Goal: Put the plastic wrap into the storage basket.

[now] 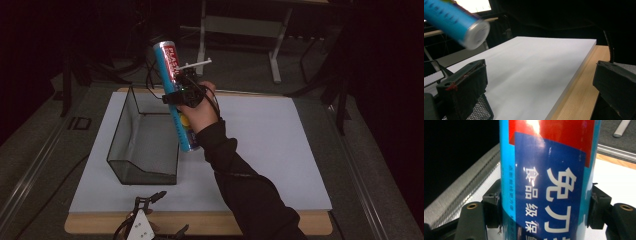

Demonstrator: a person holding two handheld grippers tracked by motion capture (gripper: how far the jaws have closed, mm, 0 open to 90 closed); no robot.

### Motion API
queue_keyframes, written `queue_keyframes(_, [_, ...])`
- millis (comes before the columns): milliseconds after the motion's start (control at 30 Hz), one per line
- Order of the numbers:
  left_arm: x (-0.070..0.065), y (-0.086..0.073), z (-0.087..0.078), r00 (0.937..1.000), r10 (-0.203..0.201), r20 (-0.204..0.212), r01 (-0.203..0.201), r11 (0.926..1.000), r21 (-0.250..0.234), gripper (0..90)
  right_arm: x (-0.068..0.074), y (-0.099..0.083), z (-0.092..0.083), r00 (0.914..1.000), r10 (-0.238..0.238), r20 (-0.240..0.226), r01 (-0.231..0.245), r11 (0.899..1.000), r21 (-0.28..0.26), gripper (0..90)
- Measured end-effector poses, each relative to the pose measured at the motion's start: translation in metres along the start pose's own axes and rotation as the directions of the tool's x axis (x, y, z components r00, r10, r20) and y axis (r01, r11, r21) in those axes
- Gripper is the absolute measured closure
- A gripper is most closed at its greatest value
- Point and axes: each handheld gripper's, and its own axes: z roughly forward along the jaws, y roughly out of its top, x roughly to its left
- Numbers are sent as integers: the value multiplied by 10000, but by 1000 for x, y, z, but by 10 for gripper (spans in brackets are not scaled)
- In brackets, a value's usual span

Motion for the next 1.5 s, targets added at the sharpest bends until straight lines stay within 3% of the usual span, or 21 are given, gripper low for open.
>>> queue_keyframes(133, [-1, 0, 0, 9999, 135, -33, -135, 9999, 54, 1, 6, 1, 15, 9998, 22, -186, -22, 10000, -17, 317])
queue_keyframes(400, [-2, 1, -1, 9996, 250, -120, -250, 9997, -6, 1, 14, -12, 47, 9971, 720, -260, -733, 9959, -527, 317])
queue_keyframes(633, [-1, 1, -1, 9996, 192, -229, -193, 9998, -44, 1, 15, -29, 75, 9907, 1251, -540, -1273, 9911, -399, 317])
queue_keyframes(733, [-1, 1, -1, 9995, 188, -239, -190, 9998, -79, 1, 13, -40, 87, 9848, 1639, -573, -1646, 9863, -72, 317])
queue_keyframes(833, [-2, 1, -1, 9991, 294, -292, -295, 9996, -44, 1, 12, -49, 96, 9830, 1718, -647, -1707, 9851, 231, 317])
queue_keyframes(967, [-2, 1, -1, 9993, 279, -243, -280, 9996, -57, 1, 11, -63, 106, 9817, 1850, -443, -1830, 9821, 448, 317])
queue_keyframes(1100, [-1, 1, -1, 9993, 239, -272, -241, 9997, -84, 1, 11, -72, 113, 9858, 1675, -91, -1665, 9834, 716, 317])
queue_keyframes(1333, [-1, 1, -1, 9993, 264, -277, -265, 9996, -36, 1, 11, -79, 119, 9808, 1951, -64, -1933, 9750, 1092, 313])
queue_keyframes(1500, [-2, 1, -1, 9992, 301, -268, -302, 9995, -30, 1, 10, -84, 124, 9796, 1998, 226, -2011, 9738, 1065, 306])
